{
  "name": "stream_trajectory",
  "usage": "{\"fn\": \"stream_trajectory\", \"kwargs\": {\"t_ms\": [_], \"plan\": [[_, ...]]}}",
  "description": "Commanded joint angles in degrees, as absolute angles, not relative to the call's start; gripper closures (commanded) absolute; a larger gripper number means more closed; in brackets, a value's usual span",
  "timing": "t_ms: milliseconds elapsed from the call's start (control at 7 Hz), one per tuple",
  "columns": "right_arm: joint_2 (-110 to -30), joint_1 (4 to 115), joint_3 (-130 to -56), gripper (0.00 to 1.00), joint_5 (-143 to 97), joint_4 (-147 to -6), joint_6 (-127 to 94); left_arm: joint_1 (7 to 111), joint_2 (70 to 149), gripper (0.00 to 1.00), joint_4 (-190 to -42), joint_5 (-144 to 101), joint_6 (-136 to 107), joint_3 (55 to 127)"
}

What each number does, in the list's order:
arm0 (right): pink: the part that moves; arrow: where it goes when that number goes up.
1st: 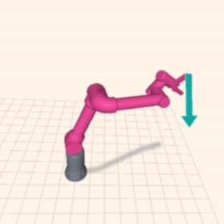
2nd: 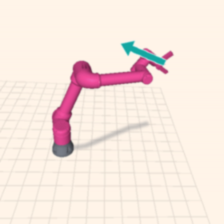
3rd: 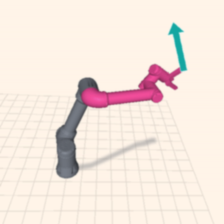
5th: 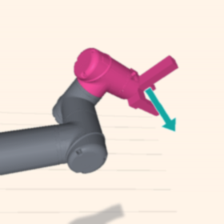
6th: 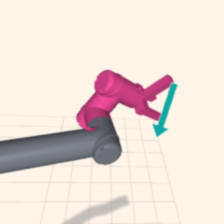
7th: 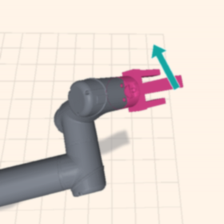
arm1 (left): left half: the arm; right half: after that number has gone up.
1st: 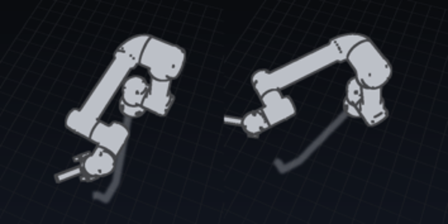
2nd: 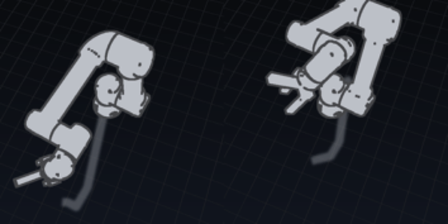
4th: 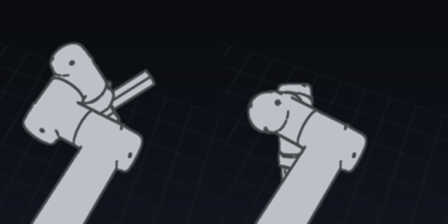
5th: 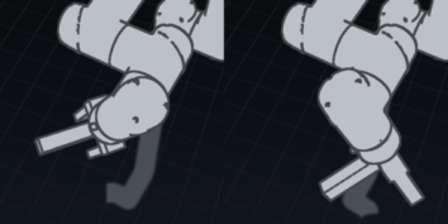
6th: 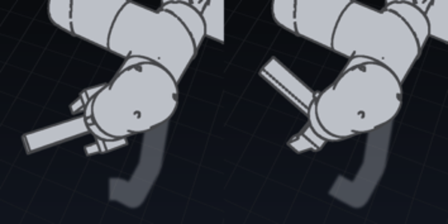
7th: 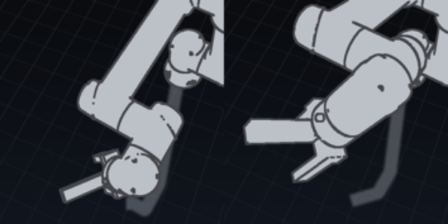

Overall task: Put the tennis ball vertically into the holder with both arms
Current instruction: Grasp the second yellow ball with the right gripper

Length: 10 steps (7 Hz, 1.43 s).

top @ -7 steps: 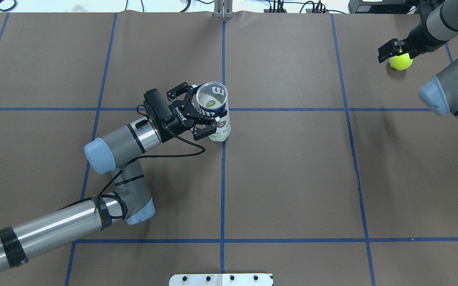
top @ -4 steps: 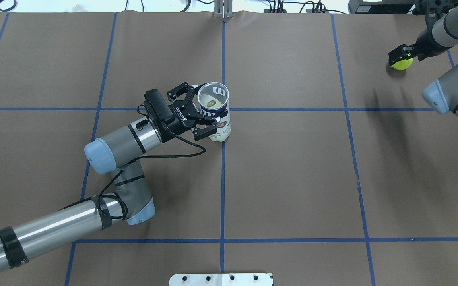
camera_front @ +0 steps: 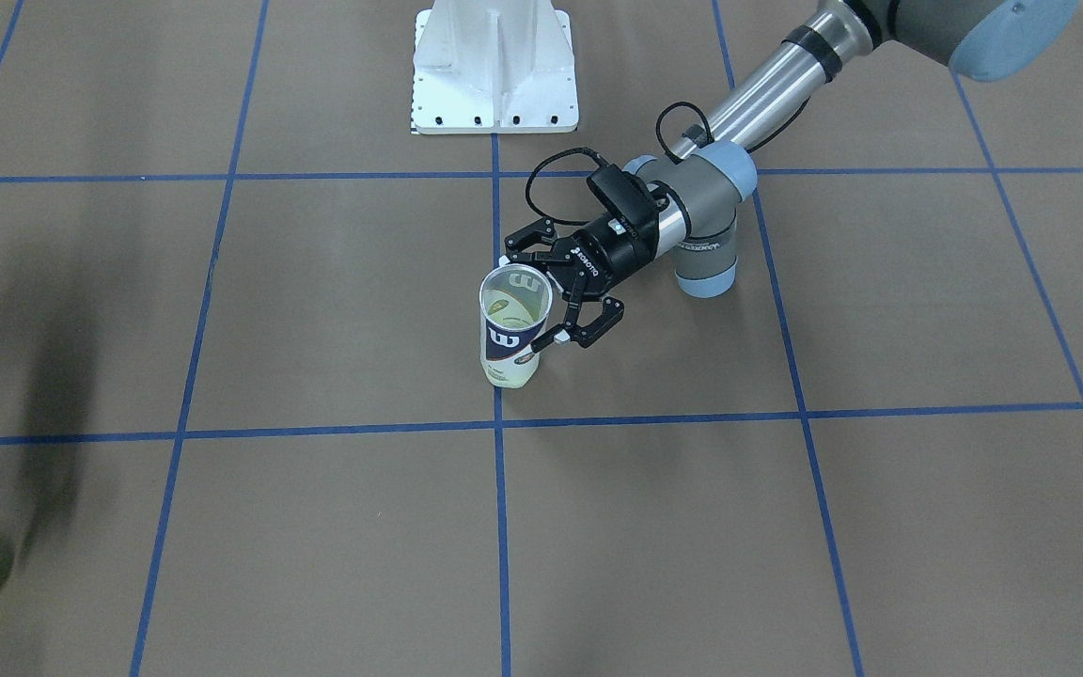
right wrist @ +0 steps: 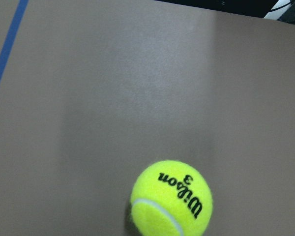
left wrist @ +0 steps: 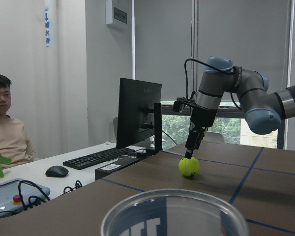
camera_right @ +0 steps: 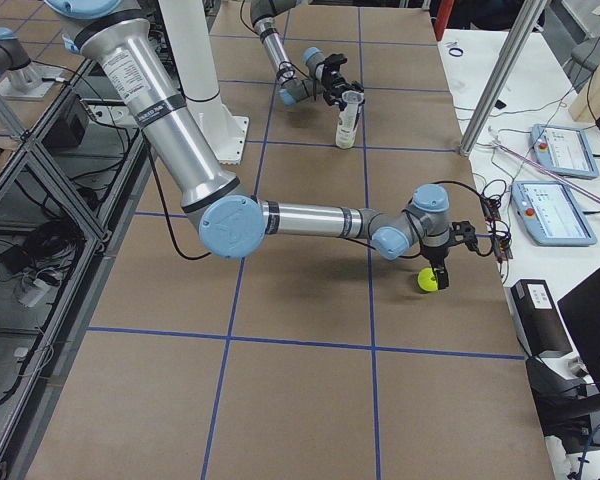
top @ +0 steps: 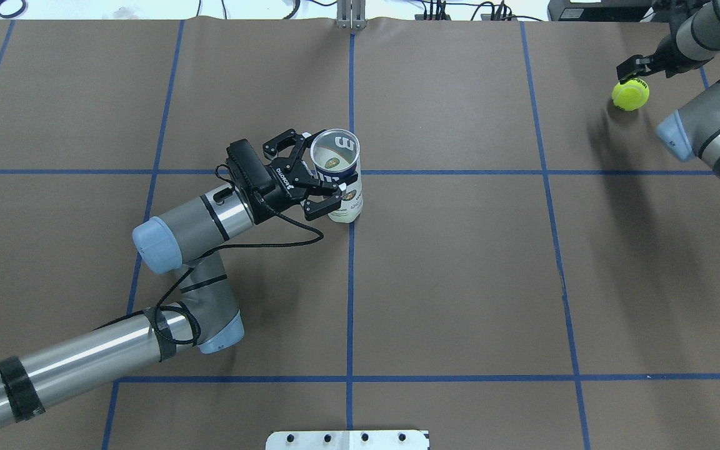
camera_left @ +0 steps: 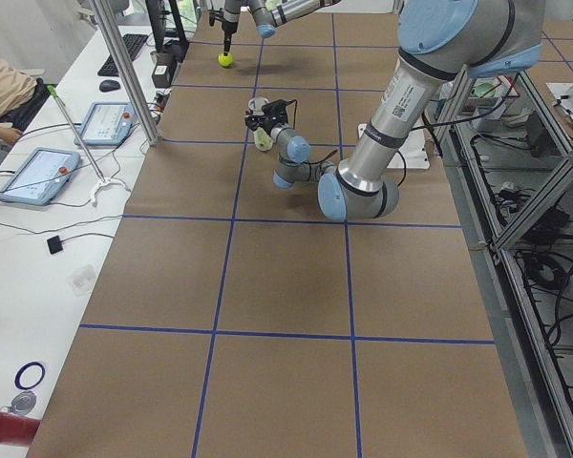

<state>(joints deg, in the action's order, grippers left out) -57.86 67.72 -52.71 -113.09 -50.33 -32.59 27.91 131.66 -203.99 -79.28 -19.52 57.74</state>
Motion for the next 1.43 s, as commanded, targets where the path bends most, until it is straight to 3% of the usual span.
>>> {"fn": "stream_trajectory", "kwargs": {"t_ms": [0,714,857,1000,1143,1286], "plan": [[-56.87,67.24,-50.98,0.01,-111.2,-49.92,-33.05,27.95,131.66,0.04,-203.99,-79.28,-19.51,57.74],[-57.92,64.43,-50.62,0.02,-109.25,-49.66,-32.96,27.77,131.75,0.04,-203.91,-79.28,-19.51,57.74],[-58.18,64.16,-50.62,0.21,-108.29,-49.66,-33.05,27.77,131.66,0.04,-203.65,-79.28,-19.51,57.74],[-58.53,64.25,-50.89,0.78,-108.28,-49.57,-33.05,27.69,131.75,0.04,-203.56,-79.28,-19.51,57.66],[-58.71,64.25,-51.24,1.0,-108.28,-49.66,-33.05,27.69,131.75,0.04,-203.64,-79.28,-19.51,57.66],[-58.88,64.34,-52.28,1.0,-108.72,-49.66,-33.13,27.69,131.75,0.04,-203.56,-79.28,-19.51,57.66]]}}
